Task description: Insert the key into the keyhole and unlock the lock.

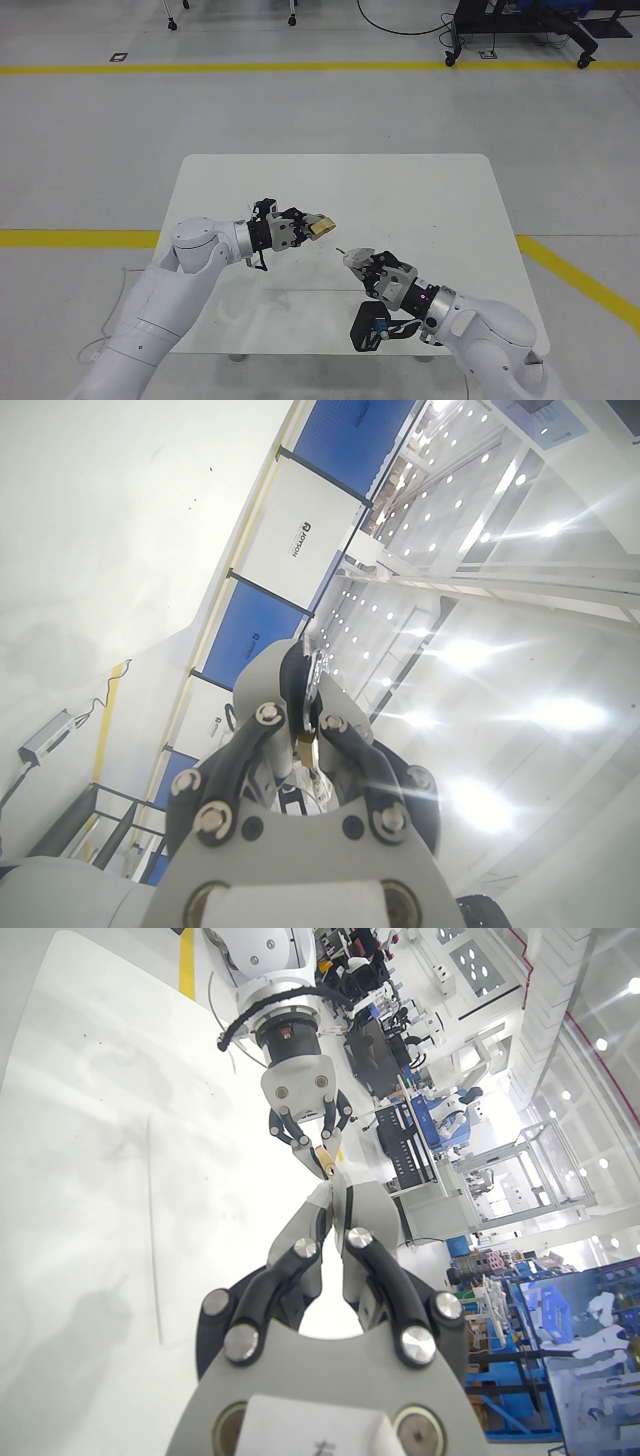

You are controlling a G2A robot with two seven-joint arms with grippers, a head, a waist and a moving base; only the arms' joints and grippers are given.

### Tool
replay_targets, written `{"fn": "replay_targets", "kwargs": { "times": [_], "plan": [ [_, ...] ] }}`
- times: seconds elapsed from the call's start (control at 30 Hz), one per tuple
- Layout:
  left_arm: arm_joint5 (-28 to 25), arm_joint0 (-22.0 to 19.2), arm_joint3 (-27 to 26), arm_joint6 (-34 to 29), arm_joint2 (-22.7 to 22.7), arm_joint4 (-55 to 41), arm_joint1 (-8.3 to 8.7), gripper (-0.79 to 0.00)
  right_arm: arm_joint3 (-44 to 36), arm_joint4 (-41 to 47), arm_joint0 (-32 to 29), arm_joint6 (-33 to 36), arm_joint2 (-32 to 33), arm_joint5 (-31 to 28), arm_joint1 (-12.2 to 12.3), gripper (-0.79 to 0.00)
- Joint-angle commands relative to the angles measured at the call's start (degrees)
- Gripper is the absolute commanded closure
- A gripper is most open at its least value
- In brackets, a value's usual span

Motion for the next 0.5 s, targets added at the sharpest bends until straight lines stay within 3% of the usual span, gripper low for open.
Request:
{"fn": "replay_targets", "kwargs": {
  "times": [0.0, 0.3, 0.4, 0.47],
  "plan": [
    [0.0, 0.0, 0.0, 0.0, 0.0, 0.0, 0.0, 0.0, 0.0, 0.0, 0.0, 0.0, 0.0, 0.0, 0.0, 0.0],
    [0.0, 0.0, 0.0, 0.0, 0.0, 0.0, 0.0, 0.0, 0.0, 0.0, 0.0, 0.0, 0.0, 0.0, 0.0, 0.0],
    [-0.38, 0.89, -1.14, 2.49, 0.19, 0.76, -0.04, 0.0, 0.59, 1.09, -0.79, 1.61, 1.44, 3.11, -0.07, 0.0],
    [0.56, 1.36, -1.86, 3.47, 0.24, 0.49, -0.07, 0.0, 0.91, -0.77, -0.27, 2.9, 1.92, 0.28, 0.2, 0.0]
  ]
}}
